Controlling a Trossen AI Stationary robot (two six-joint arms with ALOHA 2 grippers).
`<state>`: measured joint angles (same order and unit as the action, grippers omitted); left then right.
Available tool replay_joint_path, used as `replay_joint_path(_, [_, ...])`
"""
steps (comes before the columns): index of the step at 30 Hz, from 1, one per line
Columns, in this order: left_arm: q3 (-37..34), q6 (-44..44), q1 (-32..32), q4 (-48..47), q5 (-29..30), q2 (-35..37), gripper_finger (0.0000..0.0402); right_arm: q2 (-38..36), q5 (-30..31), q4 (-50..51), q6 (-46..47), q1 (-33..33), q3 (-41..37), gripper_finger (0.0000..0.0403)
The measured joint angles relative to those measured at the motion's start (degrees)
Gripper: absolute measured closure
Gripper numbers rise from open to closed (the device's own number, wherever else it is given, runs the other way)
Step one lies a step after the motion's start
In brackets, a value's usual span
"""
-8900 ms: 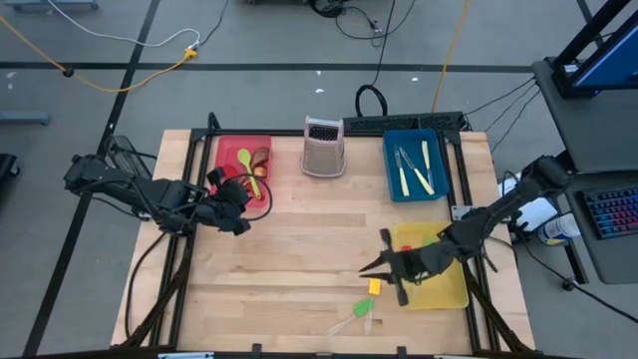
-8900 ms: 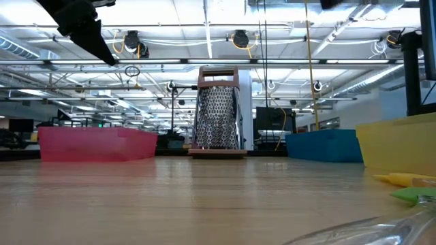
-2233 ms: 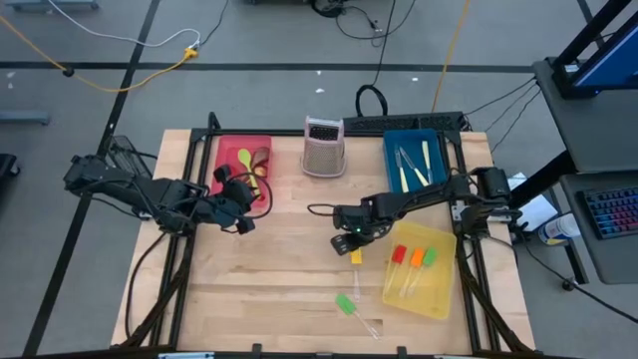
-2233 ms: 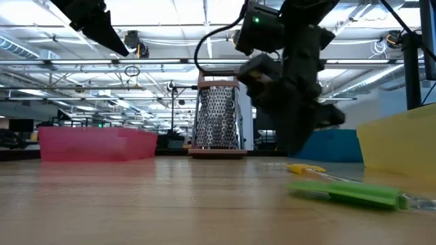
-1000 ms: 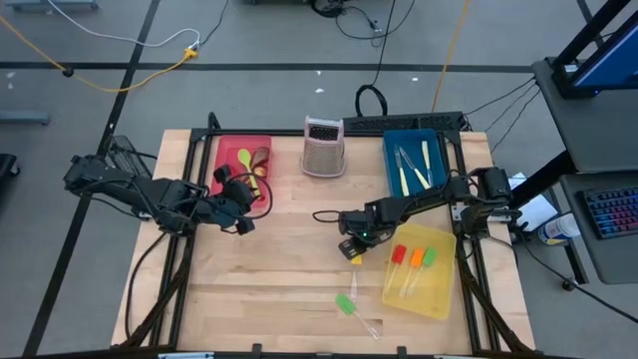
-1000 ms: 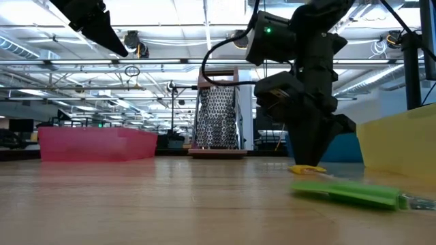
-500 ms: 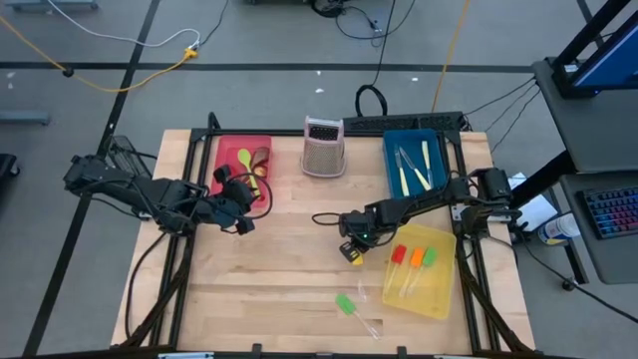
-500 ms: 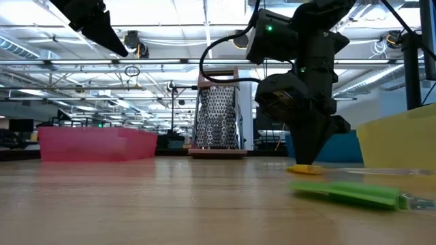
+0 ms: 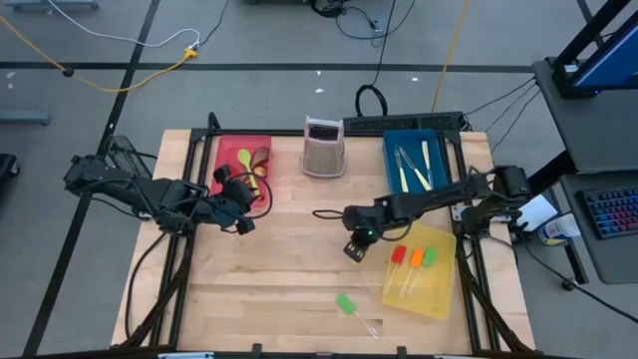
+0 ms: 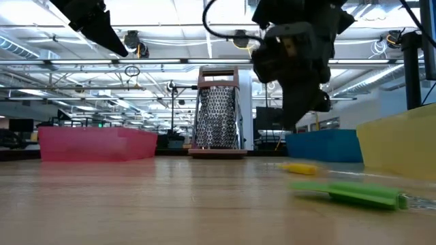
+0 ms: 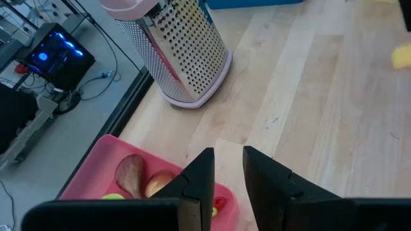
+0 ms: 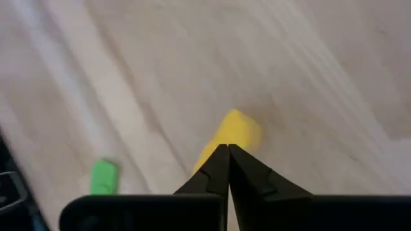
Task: Pick & Place Kitchen Items
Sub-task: Put the yellow spatula into the yellow bin
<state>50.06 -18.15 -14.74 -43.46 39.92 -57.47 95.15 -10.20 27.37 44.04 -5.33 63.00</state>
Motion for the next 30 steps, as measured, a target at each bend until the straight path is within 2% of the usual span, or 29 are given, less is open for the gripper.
replay_joint_path(7, [0.0, -0.47, 0.0, 0.07, -0.35, -0.06, 0.0314, 0.24, 1.42, -2.27, -0.71, -1.71, 0.03, 0.0403])
replay_joint_path(12, [0.0, 2.01, 0.02, 0.55, -4.21, -2.29, 0.0314, 0.65, 1.31, -1.82, -0.19, -3.16, -0.01, 0.0403])
replay_joint_path(20, [0.0, 1.97, -0.33, 2.72, -4.45, -9.48, 0.0314, 0.6, 3.07, -2.53, -11.03, -3.97, 0.04, 0.0403])
replay_joint_path(24, [0.0, 1.53, -0.33, 3.1, -4.47, -11.01, 0.0314, 0.6, 4.77, -4.27, -7.29, -3.94, 0.04, 0.0403])
replay_joint_path(30, [0.0, 1.37, -0.33, 3.0, -4.48, -10.93, 0.0314, 0.58, 4.34, -7.45, -12.45, -2.53, 0.04, 0.0385])
